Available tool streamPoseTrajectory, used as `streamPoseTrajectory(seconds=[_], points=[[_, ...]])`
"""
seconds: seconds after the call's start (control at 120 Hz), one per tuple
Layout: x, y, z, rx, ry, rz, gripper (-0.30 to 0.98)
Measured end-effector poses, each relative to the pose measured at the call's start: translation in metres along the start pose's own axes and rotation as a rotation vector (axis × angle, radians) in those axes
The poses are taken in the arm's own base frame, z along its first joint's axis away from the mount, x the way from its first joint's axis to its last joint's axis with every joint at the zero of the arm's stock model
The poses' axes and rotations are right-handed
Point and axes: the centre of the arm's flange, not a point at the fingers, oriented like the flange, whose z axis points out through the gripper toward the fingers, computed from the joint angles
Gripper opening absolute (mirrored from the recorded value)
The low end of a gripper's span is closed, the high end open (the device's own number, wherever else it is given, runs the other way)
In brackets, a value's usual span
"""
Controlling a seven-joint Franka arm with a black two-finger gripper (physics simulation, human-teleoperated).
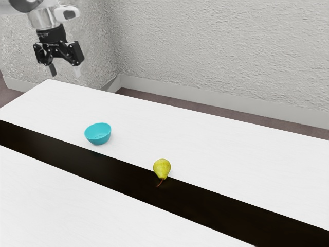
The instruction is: Place the pear in the bowl.
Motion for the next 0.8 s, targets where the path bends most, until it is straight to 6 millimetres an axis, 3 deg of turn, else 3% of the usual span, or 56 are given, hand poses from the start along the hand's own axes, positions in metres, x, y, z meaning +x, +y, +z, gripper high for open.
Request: streamPoseTrajectory(seconds=[0.083,0.15,0.208,0.292,0.35,0.542,0.625,0.8], points=[[0.003,-0.019,0.006,0.008,0.015,-0.019,0.67],[0.010,-0.013,0.017,0.023,0.011,-0.003,0.67],[0.016,0.013,0.035,0.039,-0.015,0.032,0.67],[0.032,0.062,0.079,0.074,-0.078,0.073,0.67],[0.041,0.085,0.106,0.096,-0.111,0.073,0.67],[0.054,0.163,0.167,0.144,-0.118,0.055,0.67],[0.060,0.189,0.191,0.152,-0.101,0.034,0.67],[0.071,0.225,0.243,0.153,-0.055,-0.031,0.67]])
